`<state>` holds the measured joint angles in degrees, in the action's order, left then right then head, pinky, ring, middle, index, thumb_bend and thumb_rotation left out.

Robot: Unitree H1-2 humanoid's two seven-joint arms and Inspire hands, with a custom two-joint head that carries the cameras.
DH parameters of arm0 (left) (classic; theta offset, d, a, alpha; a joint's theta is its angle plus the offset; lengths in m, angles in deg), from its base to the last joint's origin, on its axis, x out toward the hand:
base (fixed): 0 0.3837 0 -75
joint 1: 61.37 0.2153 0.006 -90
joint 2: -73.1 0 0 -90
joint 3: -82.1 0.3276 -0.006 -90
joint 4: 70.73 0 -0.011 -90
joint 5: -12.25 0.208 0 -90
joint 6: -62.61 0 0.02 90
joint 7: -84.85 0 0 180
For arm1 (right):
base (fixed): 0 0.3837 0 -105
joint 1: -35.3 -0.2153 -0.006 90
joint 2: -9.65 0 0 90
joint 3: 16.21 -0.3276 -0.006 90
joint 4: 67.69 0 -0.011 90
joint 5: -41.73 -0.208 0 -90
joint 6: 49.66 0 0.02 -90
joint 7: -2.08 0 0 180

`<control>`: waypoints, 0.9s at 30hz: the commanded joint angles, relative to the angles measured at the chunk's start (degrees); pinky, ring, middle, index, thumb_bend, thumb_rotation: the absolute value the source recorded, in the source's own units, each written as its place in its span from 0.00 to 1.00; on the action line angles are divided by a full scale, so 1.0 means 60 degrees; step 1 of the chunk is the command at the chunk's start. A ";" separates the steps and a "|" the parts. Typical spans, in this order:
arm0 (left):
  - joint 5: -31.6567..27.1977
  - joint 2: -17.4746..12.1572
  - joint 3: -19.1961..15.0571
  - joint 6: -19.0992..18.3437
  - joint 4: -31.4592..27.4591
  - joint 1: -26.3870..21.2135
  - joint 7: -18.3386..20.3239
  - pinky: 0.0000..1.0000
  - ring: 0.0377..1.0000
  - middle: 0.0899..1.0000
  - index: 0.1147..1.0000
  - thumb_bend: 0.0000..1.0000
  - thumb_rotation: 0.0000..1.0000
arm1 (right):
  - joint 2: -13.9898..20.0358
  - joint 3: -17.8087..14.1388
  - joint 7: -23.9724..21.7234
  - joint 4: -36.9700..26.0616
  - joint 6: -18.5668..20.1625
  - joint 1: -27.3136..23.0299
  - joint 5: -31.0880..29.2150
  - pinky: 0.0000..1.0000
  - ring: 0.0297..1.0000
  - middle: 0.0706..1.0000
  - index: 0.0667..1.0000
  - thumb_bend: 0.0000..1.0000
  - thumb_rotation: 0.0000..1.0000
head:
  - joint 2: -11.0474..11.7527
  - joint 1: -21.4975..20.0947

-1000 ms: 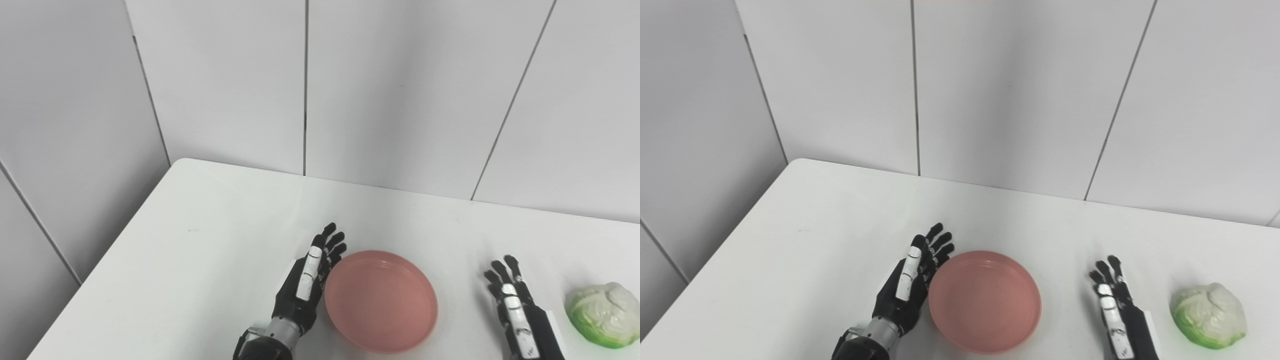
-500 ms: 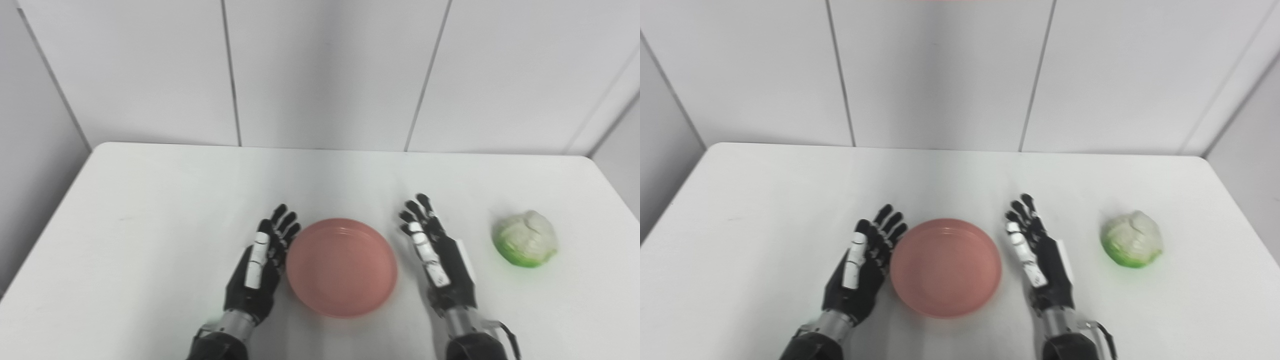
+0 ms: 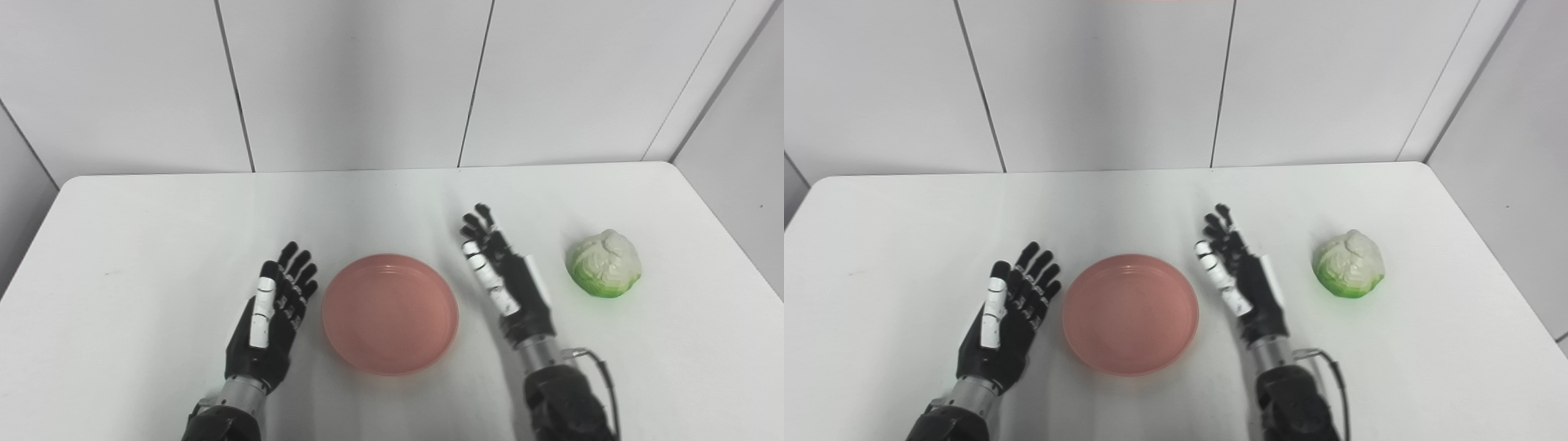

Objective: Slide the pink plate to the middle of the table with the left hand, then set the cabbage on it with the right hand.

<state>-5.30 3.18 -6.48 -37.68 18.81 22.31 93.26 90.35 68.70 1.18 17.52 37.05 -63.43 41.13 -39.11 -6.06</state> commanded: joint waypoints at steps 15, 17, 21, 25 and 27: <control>0.0758 -0.0126 -0.0091 0.0799 0.0328 -0.0344 -0.0190 1.00 1.00 1.00 0.98 0.74 0.89 | 0.2538 -0.1458 0.1209 0.0334 -0.0496 -0.0675 0.2313 0.84 0.88 0.90 0.92 0.81 0.56 | 0.0135 0.0180; 0.0797 -0.0174 -0.0087 0.0837 0.0334 -0.0315 -0.0125 1.00 1.00 1.00 0.97 0.74 0.88 | 0.2548 -0.1414 0.1205 0.0126 -0.0109 -0.0656 0.2584 0.86 0.90 0.91 0.93 0.81 0.50 | 0.0189 0.0091; 0.0922 -0.0310 0.0003 0.0908 0.0308 -0.0178 -0.0042 1.00 1.00 0.99 0.97 0.74 0.88 | 0.2549 -0.1419 0.1238 -0.0385 0.0680 -0.0643 0.3070 0.92 0.94 0.92 0.91 0.80 0.40 | 0.0228 -0.0008; 0.0949 -0.0484 0.0129 0.1293 0.0294 -0.0027 0.0151 1.00 0.99 0.99 0.97 0.73 0.88 | 0.2794 -0.1376 0.1091 -0.0921 0.1625 -0.0616 0.3921 0.88 0.93 0.91 0.88 0.82 0.40 | 0.0284 -0.0252; 0.0934 -0.0548 0.0156 0.1433 0.0300 0.0028 0.0230 1.00 0.99 0.99 0.97 0.72 0.88 | 0.3021 -0.1314 0.0791 -0.1106 0.2193 -0.0580 0.4234 0.87 0.94 0.94 0.90 0.83 0.39 | 0.0293 -0.0338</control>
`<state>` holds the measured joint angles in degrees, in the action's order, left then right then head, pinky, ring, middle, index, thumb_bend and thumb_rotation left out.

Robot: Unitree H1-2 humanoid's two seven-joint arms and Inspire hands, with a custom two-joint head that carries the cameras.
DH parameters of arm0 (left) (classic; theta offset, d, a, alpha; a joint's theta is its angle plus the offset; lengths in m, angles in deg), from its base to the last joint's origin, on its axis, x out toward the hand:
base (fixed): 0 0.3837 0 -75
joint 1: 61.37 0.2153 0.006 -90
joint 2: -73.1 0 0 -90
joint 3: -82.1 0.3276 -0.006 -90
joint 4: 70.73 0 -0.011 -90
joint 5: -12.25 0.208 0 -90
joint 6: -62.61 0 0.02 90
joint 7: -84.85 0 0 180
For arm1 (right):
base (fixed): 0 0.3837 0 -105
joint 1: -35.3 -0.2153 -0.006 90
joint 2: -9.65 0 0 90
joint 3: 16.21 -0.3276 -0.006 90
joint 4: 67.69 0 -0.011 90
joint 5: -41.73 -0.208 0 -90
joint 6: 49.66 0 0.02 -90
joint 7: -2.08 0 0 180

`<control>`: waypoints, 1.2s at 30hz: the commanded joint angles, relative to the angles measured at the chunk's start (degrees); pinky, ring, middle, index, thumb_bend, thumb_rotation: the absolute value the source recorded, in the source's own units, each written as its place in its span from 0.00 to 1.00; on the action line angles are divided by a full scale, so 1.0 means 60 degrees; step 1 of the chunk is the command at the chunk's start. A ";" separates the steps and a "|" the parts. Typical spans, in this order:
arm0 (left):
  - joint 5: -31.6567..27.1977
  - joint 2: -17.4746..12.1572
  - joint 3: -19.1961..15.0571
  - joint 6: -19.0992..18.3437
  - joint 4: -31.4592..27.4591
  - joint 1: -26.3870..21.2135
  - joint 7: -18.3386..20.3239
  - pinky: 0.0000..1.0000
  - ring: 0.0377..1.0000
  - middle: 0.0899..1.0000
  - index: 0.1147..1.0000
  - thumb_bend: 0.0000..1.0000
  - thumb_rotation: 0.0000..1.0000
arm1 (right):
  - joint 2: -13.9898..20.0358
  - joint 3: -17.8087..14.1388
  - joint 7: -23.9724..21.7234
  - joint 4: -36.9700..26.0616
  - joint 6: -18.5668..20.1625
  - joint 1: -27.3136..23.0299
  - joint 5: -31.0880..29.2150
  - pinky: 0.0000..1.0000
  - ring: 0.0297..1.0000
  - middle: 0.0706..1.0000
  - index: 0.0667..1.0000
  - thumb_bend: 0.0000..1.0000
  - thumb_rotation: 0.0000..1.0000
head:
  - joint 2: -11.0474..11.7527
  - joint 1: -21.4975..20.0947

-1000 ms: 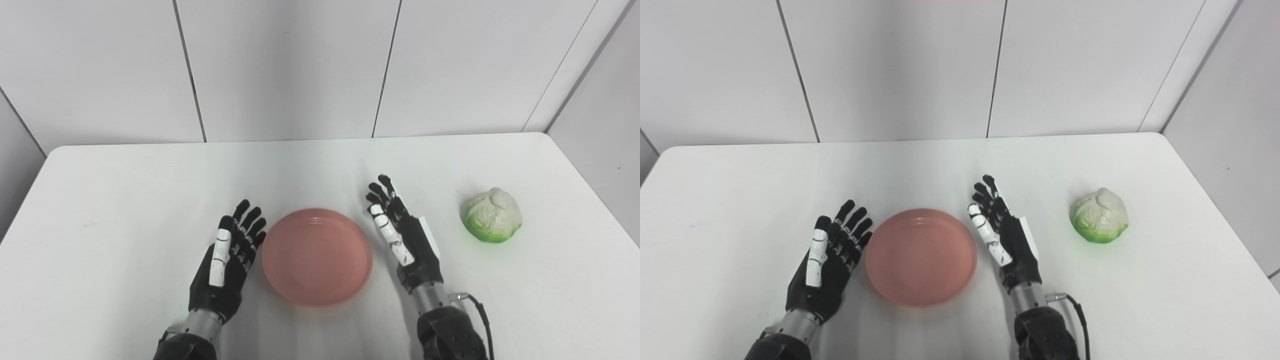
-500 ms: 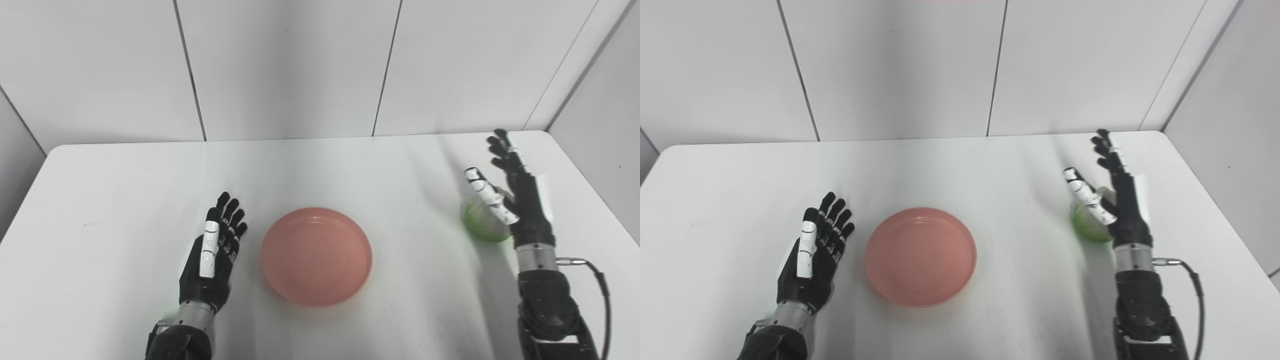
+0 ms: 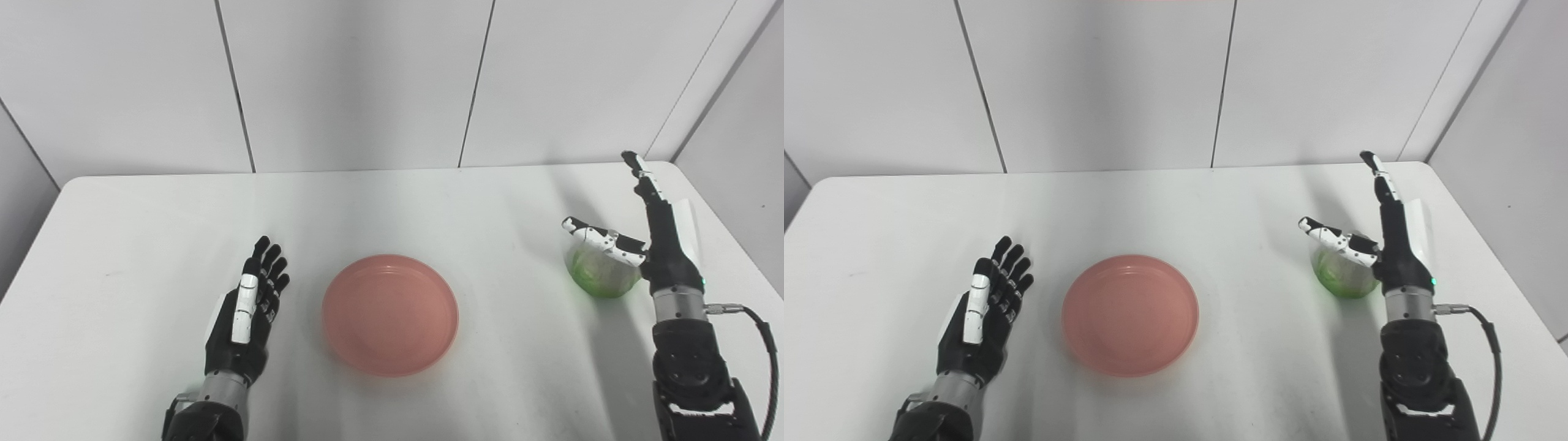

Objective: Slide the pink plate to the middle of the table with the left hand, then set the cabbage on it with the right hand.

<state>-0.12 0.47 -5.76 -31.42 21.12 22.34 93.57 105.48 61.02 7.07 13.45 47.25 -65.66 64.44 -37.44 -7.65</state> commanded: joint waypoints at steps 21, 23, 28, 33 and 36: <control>-0.0334 -0.0421 -0.0137 0.0737 0.0072 0.0061 0.0600 0.98 0.97 0.99 0.98 0.69 0.86 | 0.1793 0.1033 -0.2683 -0.0628 0.3318 -0.0147 0.1293 0.79 0.96 0.99 0.94 0.98 0.23 | 0.0025 -0.0550; -0.0330 -0.0436 -0.0130 0.0703 0.0049 0.0067 0.0589 0.98 0.97 0.99 0.97 0.70 0.86 | 0.1824 0.1079 -0.2775 -0.0499 0.3326 -0.0171 0.1387 0.77 0.95 0.99 0.94 0.99 0.23 | 0.0025 -0.0550; -0.0367 -0.0448 -0.0132 0.0672 0.0047 0.0059 0.0593 0.98 0.97 0.99 0.97 0.69 0.85 | 0.1827 0.1163 -0.2742 -0.0225 0.3296 -0.0209 0.1422 0.73 0.92 0.98 0.94 0.96 0.18 | 0.0013 -0.0575; -0.0370 -0.0459 -0.0125 0.0591 0.0006 0.0063 0.0584 0.98 0.98 0.99 0.97 0.69 0.85 | 0.1762 0.1141 -0.2663 -0.0011 0.3310 -0.0232 0.1442 0.72 0.91 0.98 0.94 0.94 0.12 | 0.0013 -0.0575; -0.0380 -0.0463 -0.0124 0.0527 -0.0002 0.0053 0.0579 0.98 0.98 0.99 0.97 0.69 0.85 | 0.1771 0.1141 -0.2586 0.0147 0.3300 -0.0250 0.1437 0.71 0.91 0.98 0.95 0.93 0.06 | 0.0002 -0.0591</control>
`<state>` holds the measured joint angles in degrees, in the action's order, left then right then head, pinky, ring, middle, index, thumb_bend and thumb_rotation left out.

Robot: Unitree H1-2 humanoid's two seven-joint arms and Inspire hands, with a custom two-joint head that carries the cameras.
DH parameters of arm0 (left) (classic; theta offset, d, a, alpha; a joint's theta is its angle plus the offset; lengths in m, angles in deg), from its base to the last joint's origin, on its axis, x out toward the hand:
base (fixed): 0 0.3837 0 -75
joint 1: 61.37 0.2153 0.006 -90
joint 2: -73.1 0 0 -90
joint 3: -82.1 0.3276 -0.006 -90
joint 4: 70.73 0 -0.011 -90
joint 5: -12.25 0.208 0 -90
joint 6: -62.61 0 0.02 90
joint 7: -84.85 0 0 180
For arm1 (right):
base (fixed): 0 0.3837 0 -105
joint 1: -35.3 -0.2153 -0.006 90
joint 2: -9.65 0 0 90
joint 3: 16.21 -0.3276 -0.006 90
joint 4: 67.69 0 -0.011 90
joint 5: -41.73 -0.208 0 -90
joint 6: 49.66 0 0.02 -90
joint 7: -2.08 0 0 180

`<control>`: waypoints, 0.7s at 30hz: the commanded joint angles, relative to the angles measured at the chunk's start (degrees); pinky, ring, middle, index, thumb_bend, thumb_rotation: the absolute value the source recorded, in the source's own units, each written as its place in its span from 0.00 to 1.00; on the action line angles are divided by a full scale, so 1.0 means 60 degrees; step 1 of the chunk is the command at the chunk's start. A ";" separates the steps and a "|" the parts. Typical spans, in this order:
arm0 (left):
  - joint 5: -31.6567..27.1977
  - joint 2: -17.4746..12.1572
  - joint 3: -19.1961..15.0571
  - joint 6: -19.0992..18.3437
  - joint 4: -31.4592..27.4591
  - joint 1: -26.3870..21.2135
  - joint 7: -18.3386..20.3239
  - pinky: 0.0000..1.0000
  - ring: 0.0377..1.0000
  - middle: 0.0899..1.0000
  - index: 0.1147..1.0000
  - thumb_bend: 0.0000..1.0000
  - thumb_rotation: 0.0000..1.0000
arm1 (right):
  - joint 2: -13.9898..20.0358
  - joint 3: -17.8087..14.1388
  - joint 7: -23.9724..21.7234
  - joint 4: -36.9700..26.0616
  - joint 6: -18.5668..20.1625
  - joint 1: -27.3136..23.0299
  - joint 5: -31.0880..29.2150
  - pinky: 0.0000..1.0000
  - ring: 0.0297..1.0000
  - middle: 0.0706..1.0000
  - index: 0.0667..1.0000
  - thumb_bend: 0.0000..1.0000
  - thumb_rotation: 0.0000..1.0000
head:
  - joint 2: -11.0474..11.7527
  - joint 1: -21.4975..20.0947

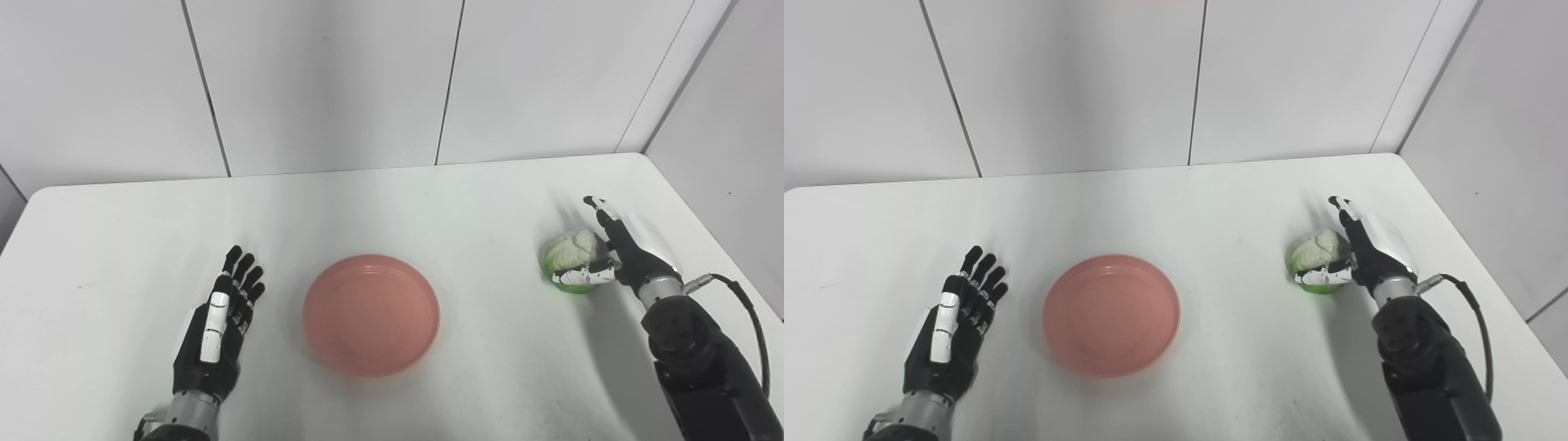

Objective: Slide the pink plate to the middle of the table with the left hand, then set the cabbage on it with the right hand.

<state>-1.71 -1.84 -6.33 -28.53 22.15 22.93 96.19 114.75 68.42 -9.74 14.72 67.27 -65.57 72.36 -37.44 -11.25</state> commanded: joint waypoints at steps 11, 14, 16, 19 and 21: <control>-0.0046 -0.0105 0.0023 0.0005 -0.0160 -0.0064 0.0136 0.98 0.98 0.98 0.95 0.70 0.85 | 0.0166 0.0003 0.0604 0.0644 -0.0199 -0.0414 -0.0032 0.64 0.78 0.87 0.85 0.90 0.00 | 0.0005 -0.0016; -0.0065 -0.0105 0.0037 0.0012 -0.0141 -0.0084 0.0154 0.98 0.98 0.98 0.95 0.70 0.85 | 0.0114 -0.0053 0.0810 0.0823 -0.0346 -0.0462 -0.0203 0.56 0.67 0.79 0.78 0.88 0.00 | 0.0001 0.0029; 0.0007 -0.0093 0.0047 0.0059 -0.0128 -0.0090 0.0107 0.98 0.98 0.98 0.95 0.70 0.85 | 0.0041 -0.0122 0.1021 0.0934 -0.0465 -0.0488 -0.0350 0.55 0.65 0.76 0.74 0.86 0.00 | 0.0001 0.0029; 0.0065 -0.0079 0.0052 0.0056 -0.0136 -0.0086 0.0053 0.98 0.97 0.97 0.95 0.71 0.84 | 0.0003 -0.0135 0.1304 0.1018 -0.0693 -0.0490 -0.0439 0.55 0.62 0.66 0.64 0.81 0.00 | -0.0007 0.0027; 0.0047 -0.0090 0.0064 0.0077 -0.0107 -0.0098 0.0097 0.98 0.97 0.97 0.95 0.71 0.85 | -0.0024 -0.0160 0.1508 0.1108 -0.0847 -0.0510 -0.0508 0.54 0.58 0.60 0.49 0.57 0.10 | -0.0007 0.0028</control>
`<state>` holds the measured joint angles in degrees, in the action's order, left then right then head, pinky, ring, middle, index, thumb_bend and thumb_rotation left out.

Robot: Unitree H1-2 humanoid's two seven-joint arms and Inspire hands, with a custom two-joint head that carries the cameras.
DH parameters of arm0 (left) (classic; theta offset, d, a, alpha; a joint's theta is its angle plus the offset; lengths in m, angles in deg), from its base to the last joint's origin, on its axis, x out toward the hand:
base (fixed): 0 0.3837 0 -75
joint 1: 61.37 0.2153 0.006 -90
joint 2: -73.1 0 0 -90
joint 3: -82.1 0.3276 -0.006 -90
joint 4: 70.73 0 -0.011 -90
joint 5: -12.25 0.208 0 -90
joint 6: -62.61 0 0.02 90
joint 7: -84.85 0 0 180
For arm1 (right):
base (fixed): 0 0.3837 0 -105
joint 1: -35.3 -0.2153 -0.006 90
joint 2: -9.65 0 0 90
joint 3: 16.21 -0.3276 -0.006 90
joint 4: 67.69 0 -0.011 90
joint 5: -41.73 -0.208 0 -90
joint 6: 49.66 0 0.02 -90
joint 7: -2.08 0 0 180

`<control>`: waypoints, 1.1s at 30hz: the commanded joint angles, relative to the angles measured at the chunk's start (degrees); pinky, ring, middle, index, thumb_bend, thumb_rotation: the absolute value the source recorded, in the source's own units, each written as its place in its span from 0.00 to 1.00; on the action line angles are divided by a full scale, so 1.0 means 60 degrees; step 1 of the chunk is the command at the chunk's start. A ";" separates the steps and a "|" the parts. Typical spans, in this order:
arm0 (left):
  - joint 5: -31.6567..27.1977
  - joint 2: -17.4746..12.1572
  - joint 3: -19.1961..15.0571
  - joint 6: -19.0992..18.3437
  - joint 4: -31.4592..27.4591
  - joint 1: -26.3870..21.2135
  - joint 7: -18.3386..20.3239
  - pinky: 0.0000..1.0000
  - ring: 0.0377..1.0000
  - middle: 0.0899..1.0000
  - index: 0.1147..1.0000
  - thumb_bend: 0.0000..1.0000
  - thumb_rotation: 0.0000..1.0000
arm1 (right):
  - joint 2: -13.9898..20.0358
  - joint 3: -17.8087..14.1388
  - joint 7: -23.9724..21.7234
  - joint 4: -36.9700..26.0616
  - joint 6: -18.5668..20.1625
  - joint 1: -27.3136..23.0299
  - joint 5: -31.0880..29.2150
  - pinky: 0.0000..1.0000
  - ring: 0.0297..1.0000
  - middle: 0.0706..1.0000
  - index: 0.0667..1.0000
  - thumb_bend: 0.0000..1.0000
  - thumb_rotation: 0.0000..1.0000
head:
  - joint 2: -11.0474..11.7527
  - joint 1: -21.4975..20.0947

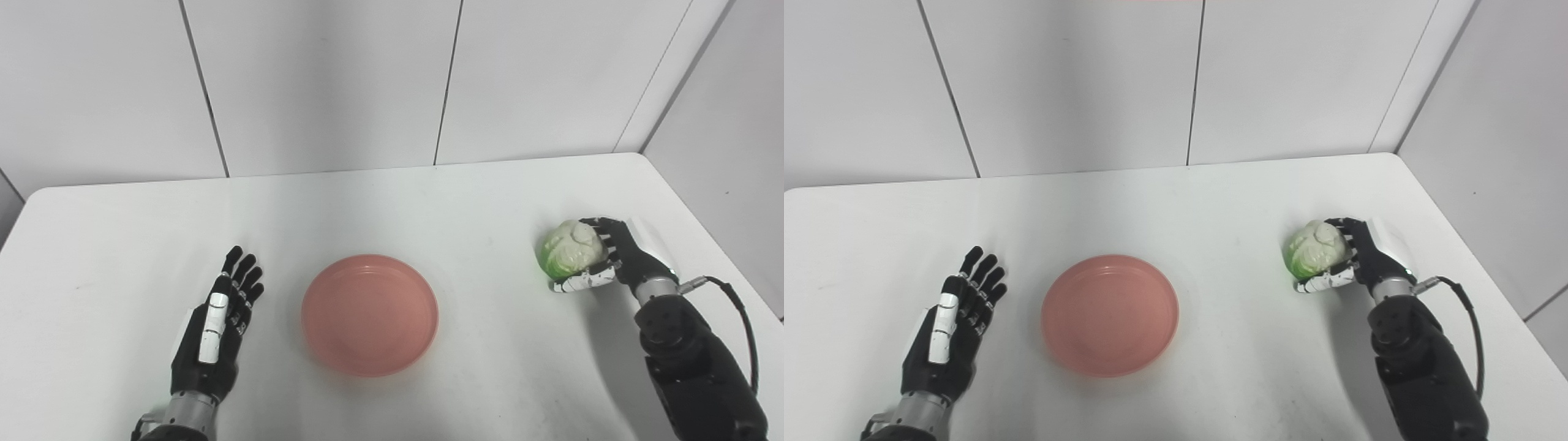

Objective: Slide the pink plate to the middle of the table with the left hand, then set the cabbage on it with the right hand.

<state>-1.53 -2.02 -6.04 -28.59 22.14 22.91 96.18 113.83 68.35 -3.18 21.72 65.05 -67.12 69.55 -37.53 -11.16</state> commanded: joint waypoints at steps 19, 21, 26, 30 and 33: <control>0.0038 -0.0124 0.0118 0.0164 0.0040 -0.0121 0.0164 0.99 0.99 0.98 0.96 0.71 0.86 | -0.0038 -0.0206 0.1019 -0.0061 -0.0807 -0.0282 -0.0347 0.55 0.60 0.46 0.45 0.53 0.00 | 0.0059 0.0077; 0.0065 -0.0110 0.0141 0.0176 0.0027 -0.0110 0.0139 0.99 0.98 0.98 0.95 0.72 0.87 | -0.0122 -0.0356 0.0975 -0.0141 -0.0919 -0.0258 -0.0677 0.52 0.58 0.49 0.42 0.52 0.00 | 0.0053 0.0110; 0.0215 -0.0034 0.0207 0.0125 -0.0072 -0.0058 -0.0001 0.99 0.97 0.97 0.95 0.72 0.88 | -0.0309 -0.0490 0.0903 -0.0491 -0.1054 -0.0160 -0.1219 0.47 0.53 0.48 0.43 0.53 0.00 | 0.0014 0.0368; 0.0325 0.0092 0.0246 0.0133 -0.0120 -0.0046 -0.0067 1.00 0.97 0.97 0.96 0.72 0.89 | -0.0470 -0.0273 0.1196 -0.0820 -0.1632 -0.0067 -0.1066 0.41 0.47 0.45 0.45 0.53 0.00 | 0.0019 0.0583; 0.0436 0.0211 0.0292 0.0101 -0.0147 -0.0064 -0.0142 1.00 0.98 0.98 0.97 0.72 0.89 | -0.0641 -0.0209 0.1354 -0.0890 -0.2244 -0.0043 -0.1183 0.41 0.46 0.45 0.45 0.53 0.00 | 0.0031 0.0788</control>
<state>0.18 -1.26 -4.77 -28.44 22.22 22.81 95.74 109.60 67.30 3.16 18.70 55.93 -66.30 62.56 -37.35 -6.52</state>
